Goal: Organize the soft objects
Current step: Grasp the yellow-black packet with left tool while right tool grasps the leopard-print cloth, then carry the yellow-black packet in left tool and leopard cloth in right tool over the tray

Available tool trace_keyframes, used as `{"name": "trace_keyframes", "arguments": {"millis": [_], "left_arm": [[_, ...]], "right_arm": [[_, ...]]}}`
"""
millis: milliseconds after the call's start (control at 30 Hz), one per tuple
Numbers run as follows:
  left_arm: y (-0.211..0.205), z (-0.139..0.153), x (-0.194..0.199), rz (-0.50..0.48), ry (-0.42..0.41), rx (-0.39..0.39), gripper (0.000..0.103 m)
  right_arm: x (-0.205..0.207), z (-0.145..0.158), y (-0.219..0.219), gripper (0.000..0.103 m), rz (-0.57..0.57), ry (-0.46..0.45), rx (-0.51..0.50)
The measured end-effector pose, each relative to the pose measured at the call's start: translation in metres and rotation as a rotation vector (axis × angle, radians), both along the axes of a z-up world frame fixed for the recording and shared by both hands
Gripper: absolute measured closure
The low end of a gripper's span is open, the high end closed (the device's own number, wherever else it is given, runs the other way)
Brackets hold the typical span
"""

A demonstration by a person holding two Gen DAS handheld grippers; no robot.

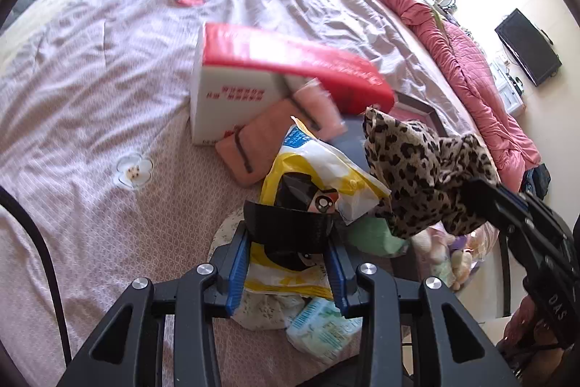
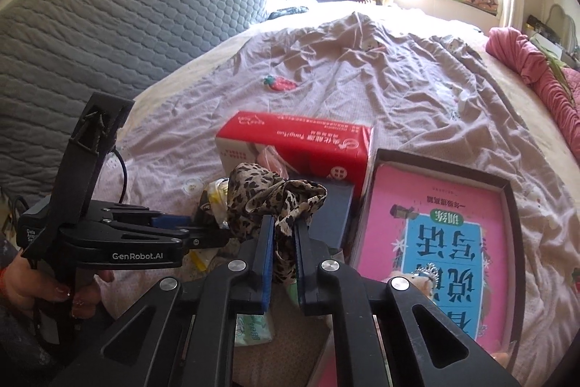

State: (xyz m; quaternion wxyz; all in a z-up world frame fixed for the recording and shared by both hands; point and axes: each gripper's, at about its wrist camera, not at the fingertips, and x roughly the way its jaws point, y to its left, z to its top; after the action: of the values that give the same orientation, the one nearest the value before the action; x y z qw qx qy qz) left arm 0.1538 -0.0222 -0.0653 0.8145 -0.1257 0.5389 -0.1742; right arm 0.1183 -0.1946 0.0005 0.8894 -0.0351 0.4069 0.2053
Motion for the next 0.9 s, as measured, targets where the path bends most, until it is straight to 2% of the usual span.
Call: {"name": "trace_keyframes", "arguments": {"millis": [533, 900], "left_arm": [[-0.03, 0.082, -0.02, -0.049, -0.151, -0.005, 0.065], [-0.067, 0.11, -0.038, -0.11, -0.194, -0.017, 0.065]], "right_arm": [[-0.028, 0.06, -0.048, 0.093, -0.104, -0.128, 0.068], [-0.053, 0.082, -0.09, 0.093, -0.185, -0.181, 0.091]]}}
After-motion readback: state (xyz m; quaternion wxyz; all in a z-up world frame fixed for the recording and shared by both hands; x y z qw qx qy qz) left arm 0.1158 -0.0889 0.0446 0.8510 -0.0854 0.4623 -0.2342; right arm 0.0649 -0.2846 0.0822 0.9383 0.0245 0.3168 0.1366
